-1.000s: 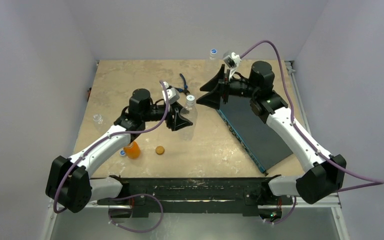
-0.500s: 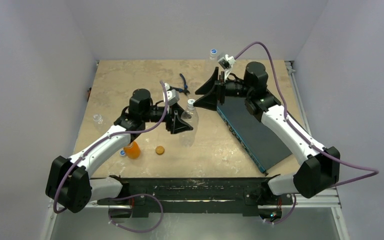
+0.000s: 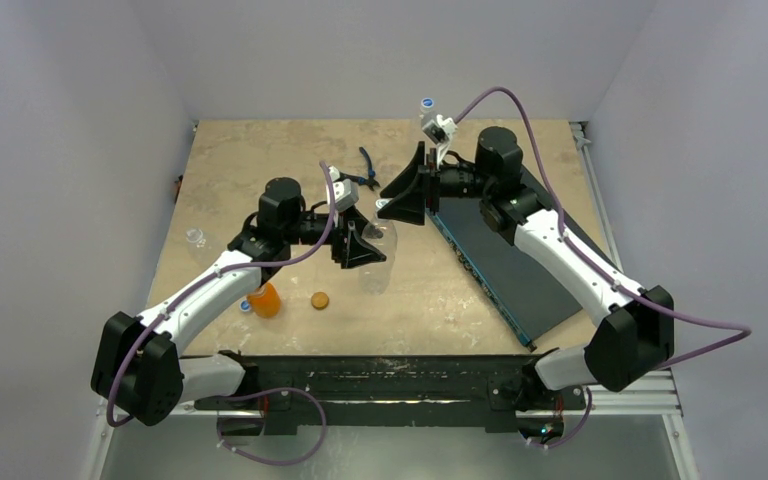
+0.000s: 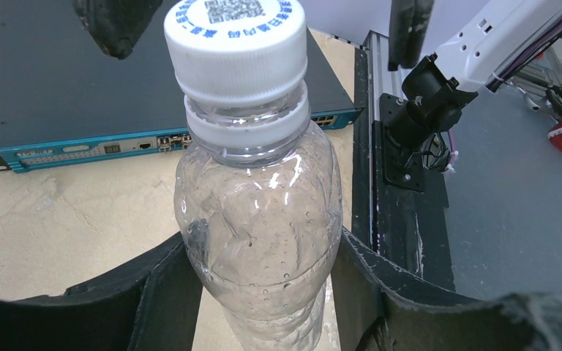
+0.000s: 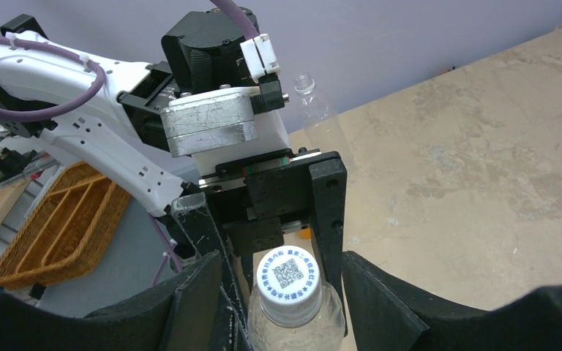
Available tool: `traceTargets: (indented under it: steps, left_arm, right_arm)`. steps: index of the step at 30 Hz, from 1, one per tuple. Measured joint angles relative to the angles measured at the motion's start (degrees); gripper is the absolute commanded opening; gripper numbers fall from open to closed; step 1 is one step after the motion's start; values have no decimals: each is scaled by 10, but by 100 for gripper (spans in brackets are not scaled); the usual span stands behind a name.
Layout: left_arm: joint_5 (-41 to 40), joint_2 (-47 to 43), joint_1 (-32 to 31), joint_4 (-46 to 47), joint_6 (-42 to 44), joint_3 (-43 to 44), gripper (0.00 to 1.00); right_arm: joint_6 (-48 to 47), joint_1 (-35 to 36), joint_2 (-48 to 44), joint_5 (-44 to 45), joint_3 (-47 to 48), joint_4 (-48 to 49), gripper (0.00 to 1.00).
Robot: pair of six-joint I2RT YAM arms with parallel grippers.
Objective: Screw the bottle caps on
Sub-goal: Screw the bottle cap onto the plastic bottle.
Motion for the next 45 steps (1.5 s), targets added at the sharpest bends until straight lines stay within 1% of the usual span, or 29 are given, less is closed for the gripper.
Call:
traceTargets:
  steps: [4,8,11,15,17,20,24,30,35,38,42,45]
  left_arm:
    - [0,0,0,0,0,0,0]
    - [0,0,0,0,0,0,0]
    - [0,0,0,0,0,0,0]
    - [0,0,0,0,0,0,0]
    - [0,0,0,0,0,0,0]
    - [-2,0,0,0,0,0,0]
    - [-20,2,0,0,0,0,0]
    - [-85,14,-1,19,-16,2,0]
    - [-197,30,-17,23,-21,19,0]
    - [-270,45,-28,24,-26,35,0]
    - [-344,67,-47,35,-30,51,0]
    - [-389,86,-59,42,-30,65,0]
  right_arm:
    - [0,4,0,0,0,0,59]
    - [0,7,1,1,0,0,57]
    - [0,9,3,2,0,0,53]
    - [0,10,5,8,0,-4,42]
    - [0,10,5,14,0,-5,34]
    - [0,10,6,21,0,-6,25]
    - [-2,14,6,45,4,-20,19]
    - [-26,30,10,142,30,-77,16]
    - [-44,53,32,267,78,-131,12]
    - [-47,71,45,353,104,-153,12]
    - [-44,96,55,470,126,-172,12]
    - [-42,113,64,546,141,-185,17]
